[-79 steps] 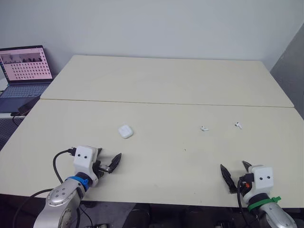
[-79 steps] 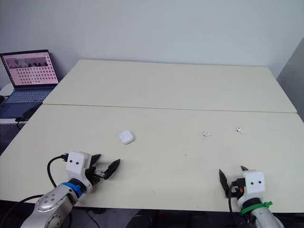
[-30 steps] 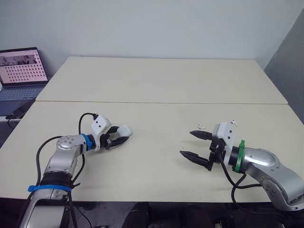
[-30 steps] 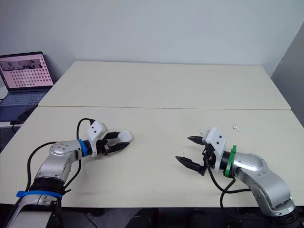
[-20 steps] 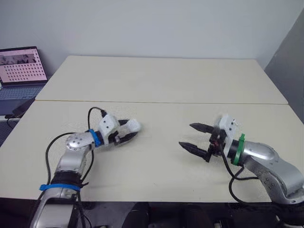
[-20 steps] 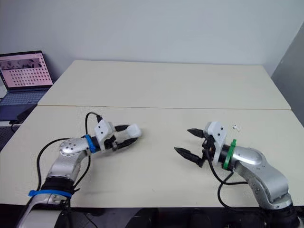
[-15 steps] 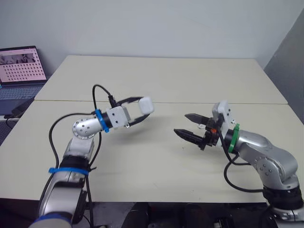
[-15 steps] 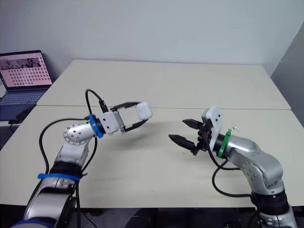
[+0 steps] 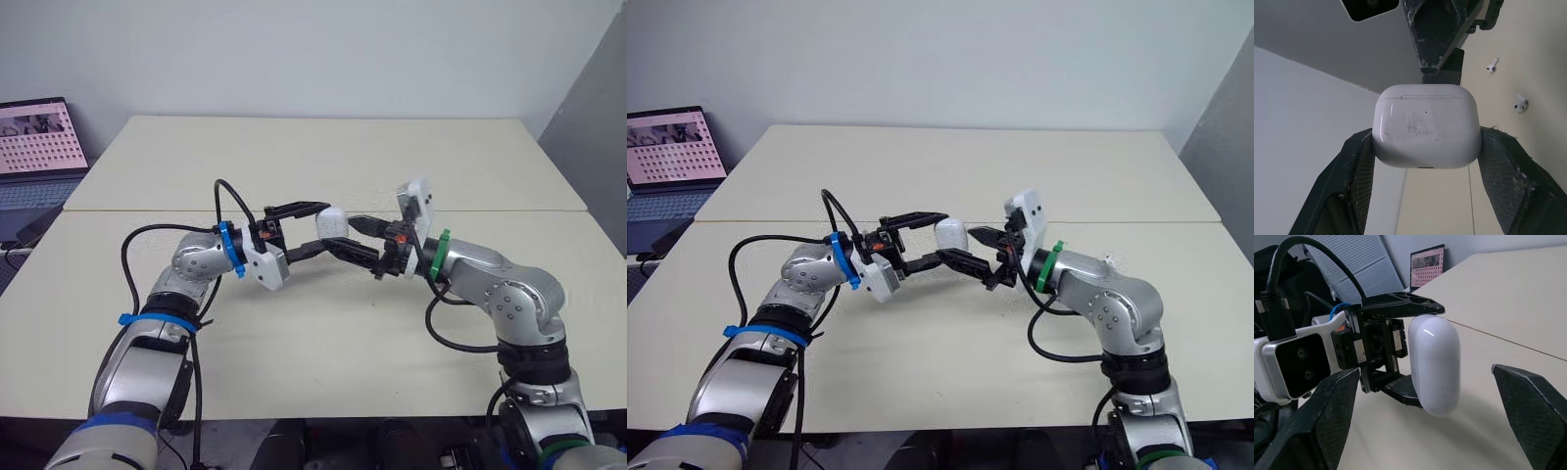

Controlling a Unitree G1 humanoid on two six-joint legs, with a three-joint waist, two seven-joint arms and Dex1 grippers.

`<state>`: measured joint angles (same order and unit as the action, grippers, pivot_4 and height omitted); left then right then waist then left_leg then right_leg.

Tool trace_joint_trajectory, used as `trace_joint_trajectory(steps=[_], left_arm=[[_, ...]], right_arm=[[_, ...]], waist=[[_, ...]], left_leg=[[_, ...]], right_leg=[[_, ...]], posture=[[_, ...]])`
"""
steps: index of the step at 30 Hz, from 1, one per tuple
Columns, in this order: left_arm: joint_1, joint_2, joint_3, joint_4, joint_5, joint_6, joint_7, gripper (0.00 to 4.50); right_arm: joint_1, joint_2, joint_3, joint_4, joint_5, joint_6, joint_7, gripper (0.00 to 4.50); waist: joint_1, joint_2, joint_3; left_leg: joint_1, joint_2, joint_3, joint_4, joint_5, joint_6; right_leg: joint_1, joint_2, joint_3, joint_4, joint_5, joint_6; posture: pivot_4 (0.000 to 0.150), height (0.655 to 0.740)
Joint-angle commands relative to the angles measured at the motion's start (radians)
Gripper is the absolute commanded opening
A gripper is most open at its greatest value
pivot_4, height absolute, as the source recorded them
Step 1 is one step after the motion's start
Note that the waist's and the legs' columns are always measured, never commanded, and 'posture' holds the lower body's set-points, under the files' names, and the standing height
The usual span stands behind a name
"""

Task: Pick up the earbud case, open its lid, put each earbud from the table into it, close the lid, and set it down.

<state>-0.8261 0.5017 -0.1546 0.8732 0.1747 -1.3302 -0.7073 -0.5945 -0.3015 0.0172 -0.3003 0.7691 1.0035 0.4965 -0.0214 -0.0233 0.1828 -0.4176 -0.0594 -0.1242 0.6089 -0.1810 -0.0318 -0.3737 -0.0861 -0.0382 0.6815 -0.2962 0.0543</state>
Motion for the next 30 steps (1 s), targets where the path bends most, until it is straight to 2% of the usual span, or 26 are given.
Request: trace_joint_trajectory(steps=[1, 8, 11, 19, 20, 24, 29, 30], left_arm=[[-0.037, 0.010, -0.010, 0.013, 0.013, -0.035, 0.046, 2.73], [-0.048, 0.014, -0.035, 0.022, 0.033, -0.061, 0.090, 2.73], [-0.048, 0.017, -0.045, 0.018, 0.038, -0.067, 0.105, 2.73], [-0.058, 0.015, -0.074, 0.024, 0.042, -0.075, 0.125, 2.73], [-0.060, 0.015, -0.080, 0.026, 0.042, -0.077, 0.127, 2.73], [-0.070, 0.011, -0.094, 0.037, 0.041, -0.081, 0.132, 2.73], [-0.076, 0.015, -0.120, 0.044, -0.014, -0.073, 0.114, 4.39], [-0.077, 0.016, -0.125, 0.043, -0.024, -0.070, 0.110, 4.50]], right_arm=[[-0.033, 0.004, -0.012, 0.009, 0.015, 0.016, -0.005, 4.50], [-0.047, 0.003, 0.000, 0.037, 0.011, 0.026, 0.010, 4.50], [-0.049, 0.014, -0.006, 0.047, 0.014, 0.026, 0.005, 3.92], [-0.061, 0.017, -0.005, 0.064, 0.013, 0.027, 0.019, 1.02], [-0.062, 0.016, -0.006, 0.065, 0.013, 0.027, 0.022, 0.83], [-0.063, 0.015, -0.007, 0.068, 0.014, 0.029, 0.029, 0.84], [-0.055, 0.005, -0.027, 0.069, 0.013, 0.025, 0.024, 0.84], [-0.055, 0.003, -0.031, 0.071, 0.011, 0.023, 0.023, 0.84]], waist=[[-0.001, 0.000, 0.000], [-0.008, 0.000, 0.000], [-0.009, 0.000, 0.000], [-0.010, 0.000, 0.000], [-0.010, 0.000, 0.000], [-0.010, 0.000, 0.000], [-0.010, 0.000, 0.000], [-0.010, 0.000, 0.000]], left_leg=[[0.000, 0.000, 0.000, 0.000, 0.000, 0.000], [0.000, 0.000, 0.000, 0.000, 0.000, 0.000], [0.000, 0.000, 0.000, 0.000, 0.000, 0.000], [0.000, 0.000, 0.000, 0.000, 0.000, 0.000], [0.000, 0.000, 0.000, 0.000, 0.000, 0.000], [0.000, 0.000, 0.000, 0.000, 0.000, 0.000], [0.000, 0.000, 0.000, 0.000, 0.000, 0.000], [0.000, 0.000, 0.000, 0.000, 0.000, 0.000]], right_leg=[[0.000, 0.000, 0.000, 0.000, 0.000, 0.000], [-0.001, 0.000, 0.000, 0.000, 0.000, -0.001], [-0.001, 0.000, 0.000, 0.000, 0.000, -0.001], [-0.001, 0.000, 0.000, 0.000, 0.000, 0.000], [-0.001, 0.000, 0.000, 0.000, 0.000, -0.001], [-0.001, 0.000, 0.000, 0.000, 0.000, -0.001], [-0.001, 0.000, 0.000, 0.000, 0.000, -0.001], [-0.001, 0.000, 0.001, 0.000, 0.000, -0.001]], posture=[[0.150, 0.7400], [0.150, 0.7400], [0.150, 0.7400], [0.150, 0.7400], [0.150, 0.7400], [0.150, 0.7400], [0.150, 0.7400], [0.150, 0.7400]])
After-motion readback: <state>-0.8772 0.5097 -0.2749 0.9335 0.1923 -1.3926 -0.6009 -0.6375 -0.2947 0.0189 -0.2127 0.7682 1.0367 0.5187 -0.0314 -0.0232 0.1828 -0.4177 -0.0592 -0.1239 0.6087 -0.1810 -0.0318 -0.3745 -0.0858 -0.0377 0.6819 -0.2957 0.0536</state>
